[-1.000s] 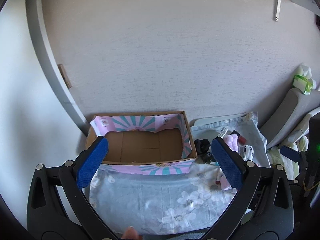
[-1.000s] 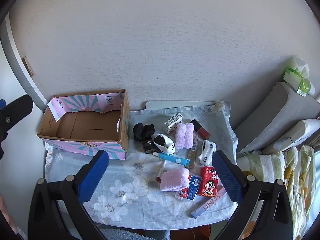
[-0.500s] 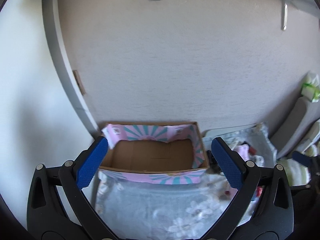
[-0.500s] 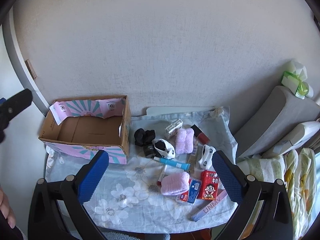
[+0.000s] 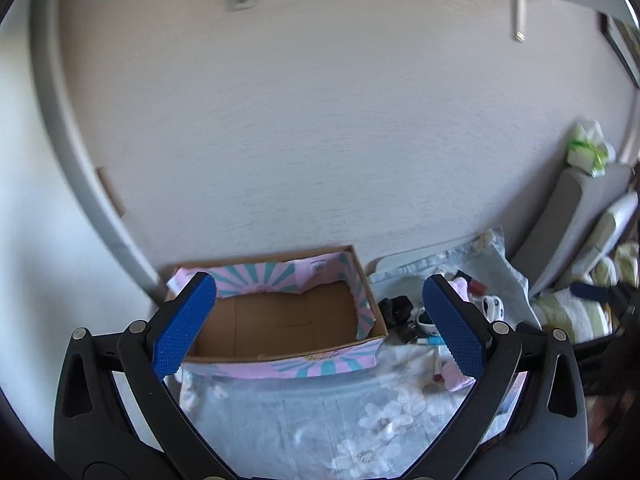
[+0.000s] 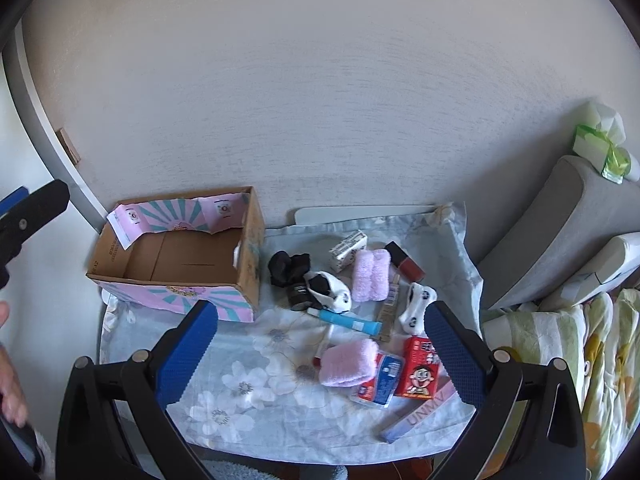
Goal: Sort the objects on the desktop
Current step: 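Move both tools from the box toward the cluttered table, then grasp the pink fuzzy hair tie with left tool while right tool grasps red milk carton, then carry both items to the cardboard box and open both tools to drop them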
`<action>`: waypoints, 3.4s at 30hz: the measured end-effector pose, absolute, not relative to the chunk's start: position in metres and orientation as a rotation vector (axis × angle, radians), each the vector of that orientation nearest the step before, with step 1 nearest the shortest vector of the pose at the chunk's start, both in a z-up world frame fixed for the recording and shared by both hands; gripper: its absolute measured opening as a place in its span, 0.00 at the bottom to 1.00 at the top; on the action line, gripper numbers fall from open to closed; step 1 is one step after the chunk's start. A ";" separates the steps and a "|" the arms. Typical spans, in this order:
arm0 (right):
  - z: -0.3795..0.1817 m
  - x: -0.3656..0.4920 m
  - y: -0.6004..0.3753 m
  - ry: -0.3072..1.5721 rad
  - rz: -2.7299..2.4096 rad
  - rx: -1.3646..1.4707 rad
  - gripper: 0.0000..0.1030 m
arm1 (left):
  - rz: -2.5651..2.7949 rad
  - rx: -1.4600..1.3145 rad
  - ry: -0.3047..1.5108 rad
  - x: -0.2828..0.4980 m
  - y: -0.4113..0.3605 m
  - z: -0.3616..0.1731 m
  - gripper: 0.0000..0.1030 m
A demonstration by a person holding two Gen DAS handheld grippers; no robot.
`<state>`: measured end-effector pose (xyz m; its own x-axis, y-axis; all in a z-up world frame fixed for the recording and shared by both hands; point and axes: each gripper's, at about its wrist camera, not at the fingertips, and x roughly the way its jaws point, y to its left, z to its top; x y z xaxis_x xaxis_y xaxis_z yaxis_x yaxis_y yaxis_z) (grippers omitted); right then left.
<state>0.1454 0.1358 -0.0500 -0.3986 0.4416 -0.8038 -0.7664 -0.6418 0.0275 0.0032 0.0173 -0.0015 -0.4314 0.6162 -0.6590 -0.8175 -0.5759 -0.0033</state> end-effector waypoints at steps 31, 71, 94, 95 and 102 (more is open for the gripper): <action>-0.245 0.251 0.263 0.777 2.026 -1.433 0.85 | 1.627 -0.863 0.721 0.155 0.156 -0.252 0.86; -0.171 0.249 0.258 0.816 2.065 -1.254 0.49 | 1.625 -0.764 0.601 0.109 0.129 -0.132 0.24; -0.050 -0.009 0.215 0.490 2.418 -1.237 0.49 | 2.103 -0.954 0.494 -0.153 0.031 -0.053 0.24; -0.055 -0.021 0.211 0.484 2.426 -1.256 0.49 | 2.112 -0.979 0.510 -0.164 0.029 -0.059 0.25; -0.098 -0.081 0.209 0.596 2.408 -1.352 0.50 | 2.099 -1.152 0.534 -0.228 0.031 -0.110 0.25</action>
<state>-0.0809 0.2087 -0.0980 -0.5036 0.0686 -0.8612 -0.4623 -0.8635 0.2015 -0.2279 0.0312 -0.1101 -0.3815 0.3622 -0.8505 -0.7248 -0.6882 0.0320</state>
